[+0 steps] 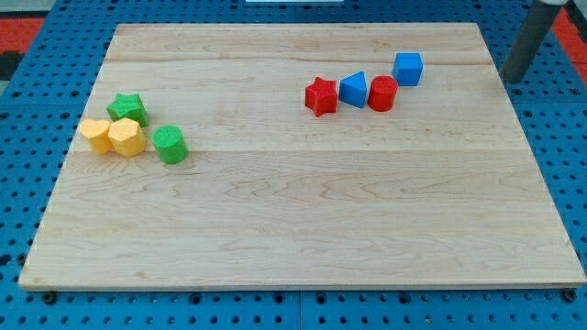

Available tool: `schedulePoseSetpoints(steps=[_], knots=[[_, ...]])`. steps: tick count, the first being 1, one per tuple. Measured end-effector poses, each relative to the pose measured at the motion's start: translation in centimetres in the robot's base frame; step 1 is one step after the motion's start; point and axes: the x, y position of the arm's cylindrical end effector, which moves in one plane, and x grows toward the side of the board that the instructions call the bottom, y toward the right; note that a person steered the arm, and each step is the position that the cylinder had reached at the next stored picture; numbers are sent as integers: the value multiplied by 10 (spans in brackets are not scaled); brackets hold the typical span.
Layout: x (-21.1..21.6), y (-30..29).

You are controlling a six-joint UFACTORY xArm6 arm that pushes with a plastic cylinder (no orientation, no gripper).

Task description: Place the blue cube to the left of the blue triangle

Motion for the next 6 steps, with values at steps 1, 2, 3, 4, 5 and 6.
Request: schedulePoseSetpoints(steps=[1,2,3,4,5,6], knots=[[0,-78],[-1,-136],[-22,-160],[-33,-180],[-30,-189],[-29,-245]])
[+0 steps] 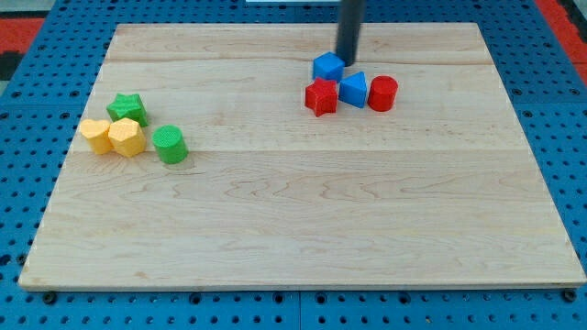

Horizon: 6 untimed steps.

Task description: Place the blue cube to the left of the blue triangle

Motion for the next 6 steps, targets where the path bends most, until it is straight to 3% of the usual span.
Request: schedulePoseSetpoints(steps=[1,4,6], knots=[[0,5],[-2,-67],[31,-58]])
